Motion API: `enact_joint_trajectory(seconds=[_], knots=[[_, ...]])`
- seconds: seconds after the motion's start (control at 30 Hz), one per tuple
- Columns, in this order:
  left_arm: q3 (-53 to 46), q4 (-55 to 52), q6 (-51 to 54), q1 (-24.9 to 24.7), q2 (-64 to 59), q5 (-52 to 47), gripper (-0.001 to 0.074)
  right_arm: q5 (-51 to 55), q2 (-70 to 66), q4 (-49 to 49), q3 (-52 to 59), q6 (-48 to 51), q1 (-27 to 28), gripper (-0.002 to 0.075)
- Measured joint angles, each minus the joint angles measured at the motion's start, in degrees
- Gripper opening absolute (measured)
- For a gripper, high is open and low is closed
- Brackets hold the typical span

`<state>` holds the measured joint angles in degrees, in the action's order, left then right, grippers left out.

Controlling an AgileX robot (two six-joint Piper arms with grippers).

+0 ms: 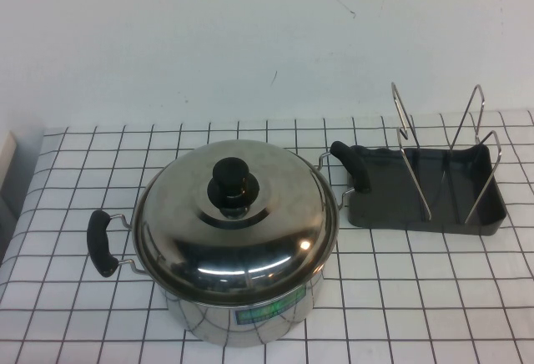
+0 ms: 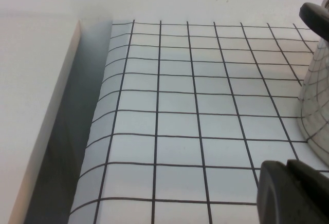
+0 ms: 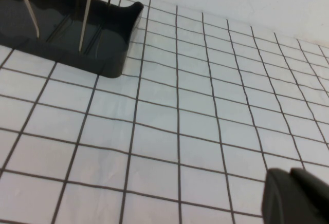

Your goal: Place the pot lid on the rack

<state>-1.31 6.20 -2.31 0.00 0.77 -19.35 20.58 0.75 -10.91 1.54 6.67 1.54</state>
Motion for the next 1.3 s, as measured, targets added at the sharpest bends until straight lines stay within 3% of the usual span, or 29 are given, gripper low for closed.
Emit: enact_joint_trajectory(seconds=[0.3,0.43,0.57,0.8,1.0,1.17,1.3], knots=[[0.0,-0.1,0.0,0.0,0.0,0.9,-0.0002,-0.2,0.0,0.0,0.0,0.0,0.0,-0.0003],[-0.3,-0.2,0.0,0.0,0.0,5.8,-0.0002,-3.3,0.0,0.0,0.0,0.0,0.0,-0.0003],[-0.3,0.0,0.0,0.0,0.0,17.4,-0.0002,-14.6,0.0,0.0,0.0,0.0,0.0,-0.0003],[-0.3,0.6,-0.2,0.0,0.0,39.2,-0.0002,-45.2,0.0,-0.5,0.0,-0.3,0.0,-0.0003],[-0.3,0.6,-0.3,0.0,0.0,48.6,-0.0002,-61.7,0.0,-0.4,0.0,-9.2,0.0,-0.0003],[-0.3,0.6,-0.4,0.0,0.0,49.9,-0.0002,-61.7,0.0,0.0,0.0,-10.9,0.0,-0.0003],[-0.3,1.9,-0.4,0.0,0.0,51.0,-0.0002,-55.7,0.0,0.5,-0.4,-11.1,0.0,-0.0003]])
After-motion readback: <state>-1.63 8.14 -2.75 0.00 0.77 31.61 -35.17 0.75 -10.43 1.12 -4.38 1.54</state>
